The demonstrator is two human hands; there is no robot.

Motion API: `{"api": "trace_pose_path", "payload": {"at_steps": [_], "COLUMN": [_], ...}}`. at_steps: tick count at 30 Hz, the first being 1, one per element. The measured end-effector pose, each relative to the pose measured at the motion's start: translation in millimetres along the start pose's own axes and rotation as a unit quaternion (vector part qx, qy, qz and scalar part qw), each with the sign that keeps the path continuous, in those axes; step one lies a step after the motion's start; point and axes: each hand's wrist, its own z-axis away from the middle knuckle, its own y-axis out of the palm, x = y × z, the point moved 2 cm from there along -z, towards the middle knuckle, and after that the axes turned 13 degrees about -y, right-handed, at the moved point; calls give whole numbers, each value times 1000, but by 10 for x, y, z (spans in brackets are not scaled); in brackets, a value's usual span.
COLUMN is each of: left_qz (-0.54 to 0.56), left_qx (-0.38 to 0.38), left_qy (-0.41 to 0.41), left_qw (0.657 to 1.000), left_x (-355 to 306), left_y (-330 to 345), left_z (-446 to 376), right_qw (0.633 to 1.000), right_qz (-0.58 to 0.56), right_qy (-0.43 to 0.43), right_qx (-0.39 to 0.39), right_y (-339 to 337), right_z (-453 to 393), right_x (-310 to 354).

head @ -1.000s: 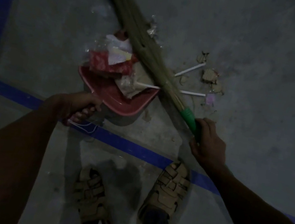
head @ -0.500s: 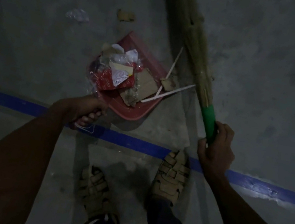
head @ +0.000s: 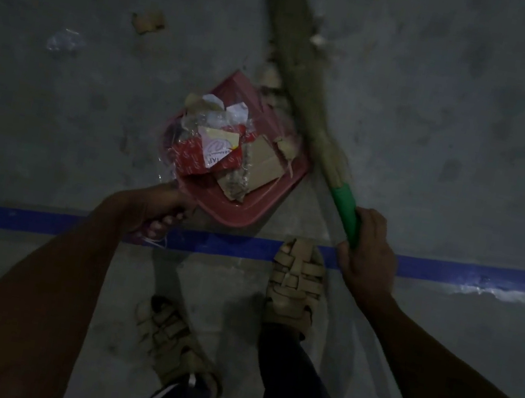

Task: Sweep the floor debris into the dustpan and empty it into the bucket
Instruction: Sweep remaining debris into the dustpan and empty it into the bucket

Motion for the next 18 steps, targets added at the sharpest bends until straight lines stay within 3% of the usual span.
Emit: {"api": "trace_pose_path", "payload": {"at_steps": [6,10,18], "left_qz": [5,22,48], "left_qx": [12,5,33], "left_qy": [-25,-34,-40], "left_qw": [1000,999,997], "left_x": [-19,51,211], "left_y": [164,276,437], "left_z": [-50,-58,-103], "right_qw": [995,996,999], "right_qz": [1,-4,0], "right_qy": [-72,-76,6], "right_qx": [68,43,-41], "right_y": [50,-11,-154], "right_z": [248,348,333], "right_x": [54,21,-168]}}
